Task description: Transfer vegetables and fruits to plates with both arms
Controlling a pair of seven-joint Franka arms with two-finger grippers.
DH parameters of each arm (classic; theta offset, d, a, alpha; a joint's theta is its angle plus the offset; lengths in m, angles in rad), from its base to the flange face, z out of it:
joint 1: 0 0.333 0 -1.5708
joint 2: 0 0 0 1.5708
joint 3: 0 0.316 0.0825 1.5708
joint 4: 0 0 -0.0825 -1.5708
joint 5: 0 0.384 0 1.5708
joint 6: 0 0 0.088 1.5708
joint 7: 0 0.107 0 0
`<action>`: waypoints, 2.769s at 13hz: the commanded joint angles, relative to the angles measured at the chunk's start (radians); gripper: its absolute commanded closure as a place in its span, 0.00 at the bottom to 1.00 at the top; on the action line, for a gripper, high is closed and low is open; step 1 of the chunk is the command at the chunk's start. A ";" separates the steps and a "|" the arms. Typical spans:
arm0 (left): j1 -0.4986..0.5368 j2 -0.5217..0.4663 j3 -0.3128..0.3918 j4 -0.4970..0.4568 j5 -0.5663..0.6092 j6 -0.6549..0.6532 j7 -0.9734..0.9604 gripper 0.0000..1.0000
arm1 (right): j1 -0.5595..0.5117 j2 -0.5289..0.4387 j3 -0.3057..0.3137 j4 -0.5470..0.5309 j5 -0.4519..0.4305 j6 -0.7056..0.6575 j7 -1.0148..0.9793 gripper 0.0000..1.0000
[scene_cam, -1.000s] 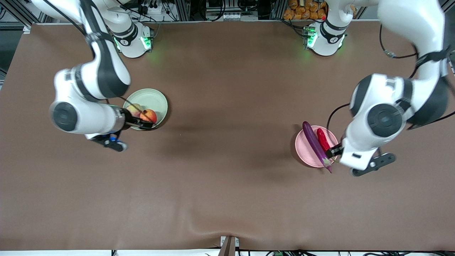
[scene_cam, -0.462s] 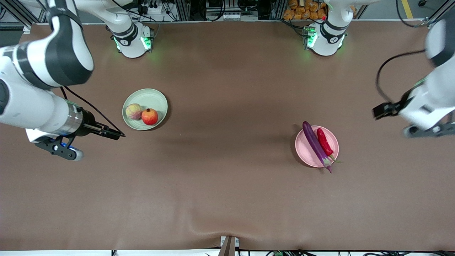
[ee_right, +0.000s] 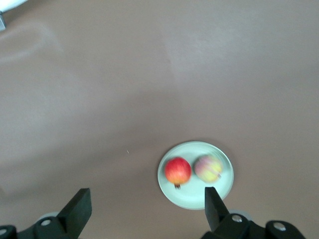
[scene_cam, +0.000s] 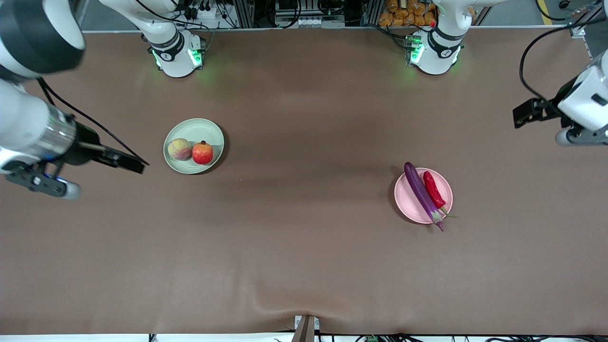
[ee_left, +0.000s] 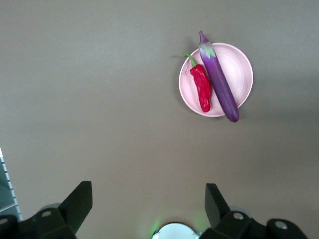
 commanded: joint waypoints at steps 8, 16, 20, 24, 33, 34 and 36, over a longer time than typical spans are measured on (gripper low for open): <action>0.080 -0.099 -0.069 -0.025 -0.048 -0.078 0.071 0.00 | 0.105 -0.314 -0.238 -0.232 -0.019 -0.045 -0.428 0.00; 0.083 -0.098 -0.070 -0.016 -0.080 -0.089 0.061 0.00 | 0.152 -0.408 -0.354 -0.359 0.033 0.109 -0.461 0.00; 0.079 -0.089 -0.059 -0.016 -0.101 -0.042 0.056 0.00 | 0.119 -0.395 -0.362 -0.335 0.029 0.100 -0.468 0.00; 0.086 -0.087 -0.059 -0.018 -0.100 -0.023 0.054 0.00 | 0.114 -0.398 -0.359 -0.334 0.009 0.081 -0.464 0.00; 0.086 -0.070 -0.059 -0.016 -0.098 -0.020 0.059 0.00 | 0.091 -0.394 -0.362 -0.322 0.010 0.067 -0.432 0.00; 0.086 -0.070 -0.059 -0.015 -0.098 -0.020 0.061 0.00 | 0.088 -0.391 -0.362 -0.323 0.010 0.067 -0.350 0.00; 0.085 -0.070 -0.059 -0.015 -0.095 -0.020 0.062 0.00 | 0.085 -0.388 -0.367 -0.323 0.010 0.072 -0.294 0.00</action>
